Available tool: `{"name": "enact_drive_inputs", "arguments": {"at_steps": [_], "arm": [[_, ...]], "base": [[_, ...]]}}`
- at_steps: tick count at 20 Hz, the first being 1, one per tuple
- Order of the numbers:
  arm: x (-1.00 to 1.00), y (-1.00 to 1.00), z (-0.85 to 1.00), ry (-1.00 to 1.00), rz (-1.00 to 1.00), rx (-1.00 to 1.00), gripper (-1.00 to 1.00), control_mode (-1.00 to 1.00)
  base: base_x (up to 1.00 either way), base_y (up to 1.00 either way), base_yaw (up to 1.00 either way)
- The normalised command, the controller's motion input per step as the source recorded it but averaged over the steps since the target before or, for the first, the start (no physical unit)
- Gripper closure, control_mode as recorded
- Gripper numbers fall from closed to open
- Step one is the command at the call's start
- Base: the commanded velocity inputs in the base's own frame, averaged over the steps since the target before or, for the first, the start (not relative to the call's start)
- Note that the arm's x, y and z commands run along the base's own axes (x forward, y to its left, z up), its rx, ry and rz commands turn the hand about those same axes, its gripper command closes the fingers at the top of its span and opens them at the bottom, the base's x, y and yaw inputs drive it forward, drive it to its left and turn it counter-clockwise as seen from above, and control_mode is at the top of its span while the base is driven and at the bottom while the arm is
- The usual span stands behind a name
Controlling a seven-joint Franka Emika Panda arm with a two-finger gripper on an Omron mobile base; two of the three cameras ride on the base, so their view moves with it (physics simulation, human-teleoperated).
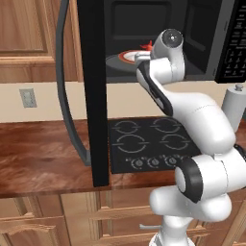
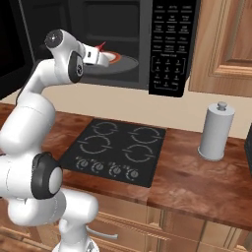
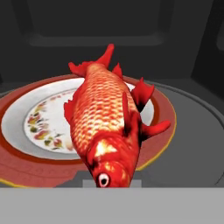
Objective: Transport the fish from the fridge to the microwave and turn on the microwave.
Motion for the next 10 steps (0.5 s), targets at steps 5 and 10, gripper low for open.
{"name": "enact_drive_inputs", "arguments": {"at_steps": [5, 10], "arm": [[0.17, 0.0, 0.0, 0.0, 0.0, 0.0, 1.0, -1.0], [0.02, 0.0, 0.0, 0.0, 0.0, 0.0, 1.0, -1.0]], "base": [[0.0, 0.0, 0.0], [0.0, 0.0, 0.0]]}}
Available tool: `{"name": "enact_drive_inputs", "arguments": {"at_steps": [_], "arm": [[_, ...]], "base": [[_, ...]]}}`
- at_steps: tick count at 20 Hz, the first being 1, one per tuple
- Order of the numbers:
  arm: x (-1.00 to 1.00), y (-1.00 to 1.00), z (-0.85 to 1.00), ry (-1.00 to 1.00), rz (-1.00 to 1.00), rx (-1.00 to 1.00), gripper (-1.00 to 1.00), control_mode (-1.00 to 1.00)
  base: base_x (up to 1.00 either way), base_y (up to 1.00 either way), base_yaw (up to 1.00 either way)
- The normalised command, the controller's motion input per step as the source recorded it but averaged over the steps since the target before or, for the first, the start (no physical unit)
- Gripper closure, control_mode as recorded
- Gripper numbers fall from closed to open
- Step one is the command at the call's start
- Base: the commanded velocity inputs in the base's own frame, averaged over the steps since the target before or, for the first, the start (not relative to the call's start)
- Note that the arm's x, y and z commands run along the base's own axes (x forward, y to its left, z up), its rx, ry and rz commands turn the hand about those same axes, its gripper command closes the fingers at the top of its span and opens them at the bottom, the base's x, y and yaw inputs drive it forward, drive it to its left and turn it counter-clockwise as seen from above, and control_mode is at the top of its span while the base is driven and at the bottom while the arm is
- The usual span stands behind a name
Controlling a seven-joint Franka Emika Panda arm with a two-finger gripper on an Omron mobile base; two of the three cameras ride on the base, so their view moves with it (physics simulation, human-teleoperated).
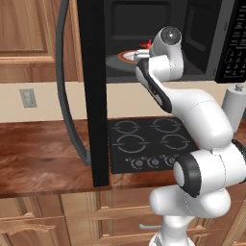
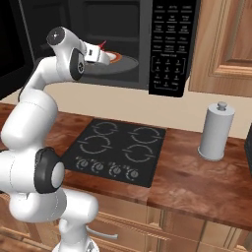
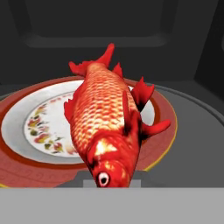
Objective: Transport the fish from the fridge to the microwave and turn on the microwave.
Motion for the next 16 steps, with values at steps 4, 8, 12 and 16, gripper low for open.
{"name": "enact_drive_inputs", "arguments": {"at_steps": [4, 8, 12, 16], "arm": [[0.0, 0.0, 0.0, 0.0, 0.0, 0.0, 1.0, -1.0], [0.0, 0.0, 0.0, 0.0, 0.0, 0.0, 1.0, -1.0], [0.0, 0.0, 0.0, 0.0, 0.0, 0.0, 1.0, -1.0], [0.0, 0.01, 0.01, 0.0, 0.0, 0.0, 1.0, -1.0]], "base": [[0.0, 0.0, 0.0], [0.0, 0.0, 0.0], [0.0, 0.0, 0.0], [0.0, 0.0, 0.0]]}}
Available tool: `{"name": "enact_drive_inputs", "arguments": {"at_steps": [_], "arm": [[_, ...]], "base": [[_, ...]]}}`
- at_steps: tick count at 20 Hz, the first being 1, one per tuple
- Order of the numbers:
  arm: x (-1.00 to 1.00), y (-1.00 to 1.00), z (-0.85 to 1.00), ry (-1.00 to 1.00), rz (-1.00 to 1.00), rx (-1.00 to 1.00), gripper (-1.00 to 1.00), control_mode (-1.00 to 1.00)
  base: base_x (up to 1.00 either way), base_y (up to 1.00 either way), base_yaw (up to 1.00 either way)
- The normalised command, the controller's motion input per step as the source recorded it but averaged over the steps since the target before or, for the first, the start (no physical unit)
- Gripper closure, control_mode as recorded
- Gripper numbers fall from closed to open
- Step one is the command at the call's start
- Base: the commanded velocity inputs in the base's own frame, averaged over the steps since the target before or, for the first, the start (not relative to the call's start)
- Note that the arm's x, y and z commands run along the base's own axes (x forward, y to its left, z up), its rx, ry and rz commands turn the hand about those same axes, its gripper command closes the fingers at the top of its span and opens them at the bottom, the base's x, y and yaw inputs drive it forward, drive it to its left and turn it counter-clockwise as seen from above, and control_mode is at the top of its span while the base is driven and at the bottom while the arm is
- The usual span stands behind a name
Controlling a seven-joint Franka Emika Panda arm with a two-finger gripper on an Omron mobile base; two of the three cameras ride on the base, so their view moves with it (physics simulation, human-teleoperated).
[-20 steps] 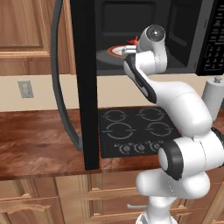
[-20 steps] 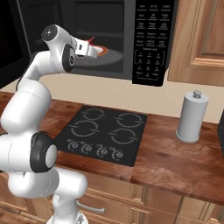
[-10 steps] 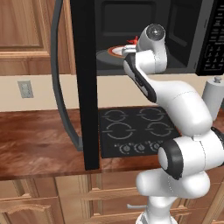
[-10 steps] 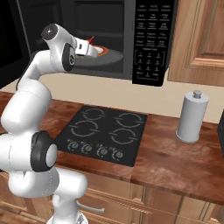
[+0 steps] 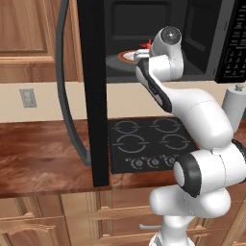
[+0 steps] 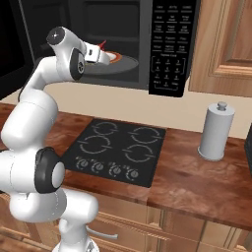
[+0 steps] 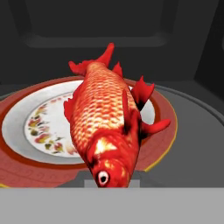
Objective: Transport the fish from the fridge to the microwave and turn on the microwave.
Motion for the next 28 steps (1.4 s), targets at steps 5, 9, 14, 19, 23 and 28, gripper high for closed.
{"name": "enact_drive_inputs", "arguments": {"at_steps": [5, 9, 14, 19, 23, 28], "arm": [[0.0, 0.0, 0.0, 0.0, 0.0, 0.0, 1.0, -1.0], [0.0, 0.0, 0.02, 0.0, 0.03, 0.0, 1.0, -1.0], [0.0, 0.0, 0.06, 0.0, 0.04, 0.0, 1.0, -1.0], [0.03, 0.0, 0.11, 0.0, 0.04, 0.0, 1.0, -1.0], [0.22, 0.0, 0.0, 0.03, 0.03, 0.0, 1.0, -1.0], [0.35, 0.0, 0.0, 0.07, 0.02, 0.0, 1.0, -1.0]], "base": [[0.0, 0.0, 0.0], [0.0, 0.0, 0.0], [0.0, 0.0, 0.0], [0.0, 0.0, 0.0], [0.0, 0.0, 0.0], [0.0, 0.0, 0.0]]}}
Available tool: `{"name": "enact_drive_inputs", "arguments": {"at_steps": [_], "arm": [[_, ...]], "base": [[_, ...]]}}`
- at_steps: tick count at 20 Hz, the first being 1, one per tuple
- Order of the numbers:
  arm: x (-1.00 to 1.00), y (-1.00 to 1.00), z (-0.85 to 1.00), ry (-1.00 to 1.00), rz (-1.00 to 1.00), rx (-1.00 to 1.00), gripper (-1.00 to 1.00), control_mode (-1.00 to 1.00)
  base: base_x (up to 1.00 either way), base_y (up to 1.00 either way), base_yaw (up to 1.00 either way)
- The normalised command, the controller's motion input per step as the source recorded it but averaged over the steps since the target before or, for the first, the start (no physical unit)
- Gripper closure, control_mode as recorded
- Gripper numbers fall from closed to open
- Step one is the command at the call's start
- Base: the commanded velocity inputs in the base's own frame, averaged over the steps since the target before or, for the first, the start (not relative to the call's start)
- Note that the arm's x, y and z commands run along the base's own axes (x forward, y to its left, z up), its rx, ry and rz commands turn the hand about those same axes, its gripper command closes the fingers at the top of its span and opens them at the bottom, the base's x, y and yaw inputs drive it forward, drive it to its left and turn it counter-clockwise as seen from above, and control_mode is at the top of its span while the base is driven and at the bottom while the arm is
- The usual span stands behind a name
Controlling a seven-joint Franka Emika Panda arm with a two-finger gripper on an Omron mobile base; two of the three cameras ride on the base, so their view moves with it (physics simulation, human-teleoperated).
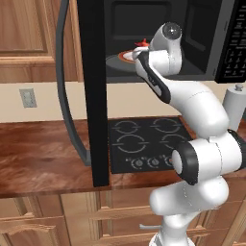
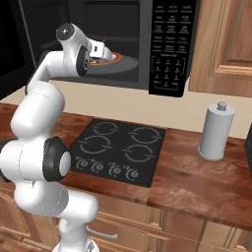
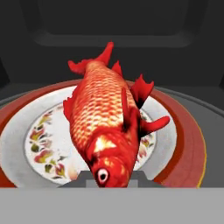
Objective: Transport the fish from the fridge to the microwave and turn on the microwave.
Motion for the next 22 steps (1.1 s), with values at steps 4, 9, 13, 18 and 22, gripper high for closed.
{"name": "enact_drive_inputs", "arguments": {"at_steps": [4, 9, 13, 18, 22], "arm": [[0.22, 0.0, 0.0, 0.02, 0.0, 0.0, 1.0, -1.0], [0.13, 0.05, 0.0, 0.02, 0.01, 0.0, 1.0, -1.0], [0.15, 0.13, -0.03, 0.05, 0.02, 0.0, -1.0, -1.0], [0.18, 0.06, -0.06, 0.06, 0.01, 0.0, -1.0, -1.0], [0.01, 0.0, 0.0, 0.0, 0.0, 0.0, -1.0, -1.0]], "base": [[0.0, 0.0, 0.0], [0.0, 0.0, 0.0], [0.0, 0.0, 0.0], [0.0, 0.0, 0.0], [0.0, 0.0, 0.0]]}}
